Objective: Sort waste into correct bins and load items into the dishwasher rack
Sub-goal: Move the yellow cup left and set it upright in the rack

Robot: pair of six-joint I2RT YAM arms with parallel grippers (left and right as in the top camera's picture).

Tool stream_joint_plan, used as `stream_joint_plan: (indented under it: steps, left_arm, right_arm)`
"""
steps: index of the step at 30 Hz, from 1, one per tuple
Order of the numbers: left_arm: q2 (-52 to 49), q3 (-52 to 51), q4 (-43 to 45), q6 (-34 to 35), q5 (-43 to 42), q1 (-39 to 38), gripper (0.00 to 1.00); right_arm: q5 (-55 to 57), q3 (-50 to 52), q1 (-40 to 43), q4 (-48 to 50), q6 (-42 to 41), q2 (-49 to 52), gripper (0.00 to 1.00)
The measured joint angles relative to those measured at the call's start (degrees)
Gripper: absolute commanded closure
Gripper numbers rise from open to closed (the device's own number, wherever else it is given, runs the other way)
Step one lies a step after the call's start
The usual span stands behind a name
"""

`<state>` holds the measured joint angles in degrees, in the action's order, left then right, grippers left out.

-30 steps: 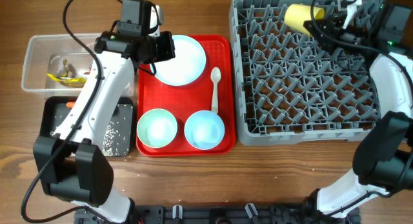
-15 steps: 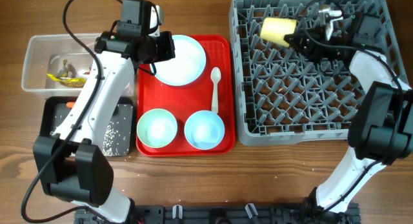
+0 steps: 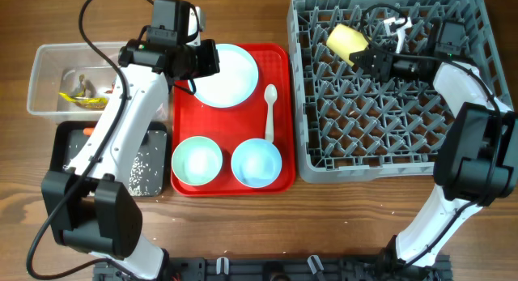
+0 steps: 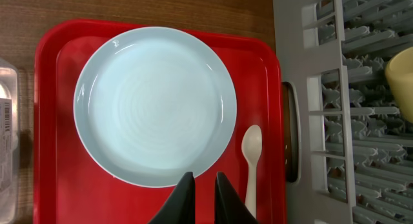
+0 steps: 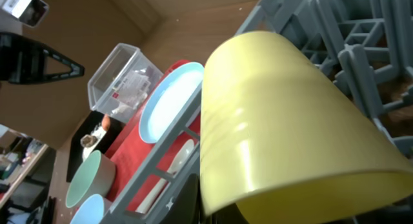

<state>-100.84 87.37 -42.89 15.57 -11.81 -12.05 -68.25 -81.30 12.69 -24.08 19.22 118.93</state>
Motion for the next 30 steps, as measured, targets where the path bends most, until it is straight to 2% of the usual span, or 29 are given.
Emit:
stream_joint_plan:
  steps: [12, 15, 18, 20, 23, 24, 28, 30]
  left_arm:
    - [0.00, 0.00, -0.07, 0.00, 0.00, 0.00, 0.89]
    - [0.00, 0.00, -0.17, 0.02, 0.02, 0.00, 0.89]
    - [0.00, 0.00, -0.24, 0.02, 0.00, 0.00, 0.88]
    - [0.00, 0.00, -0.24, 0.02, 0.00, 0.00, 0.88]
    - [0.00, 0.00, -0.26, 0.02, 0.00, 0.00, 0.88]
    - [0.00, 0.00, -0.28, 0.00, 0.00, 0.00, 0.88]
    - [0.00, 0.00, -0.37, 0.02, 0.00, 0.00, 0.87]
    - [0.00, 0.00, -0.39, 0.00, 0.00, 0.00, 0.87]
  right_arm:
    - [5.44, -0.85, 0.26, -6.56, 0.63, -0.46, 0.94]
    - [8.33, -1.16, 0.26, -8.85, 0.57, -0.72, 0.87]
    - [13.51, -1.55, 0.09, -13.18, -0.17, -0.72, 0.73]
    - [16.98, -2.36, -0.17, -14.51, -0.22, -1.53, 0.66]
    - [23.39, -2.49, -0.13, -16.28, -1.36, -3.10, 0.62]
    - [24.81, -2.49, -0.13, -16.70, -1.55, -3.58, 0.57]
    - [29.99, -2.49, -0.13, -19.65, -2.64, -7.61, 0.55]
    - [31.63, -2.49, -0.13, -20.37, -3.39, -9.84, 0.58]
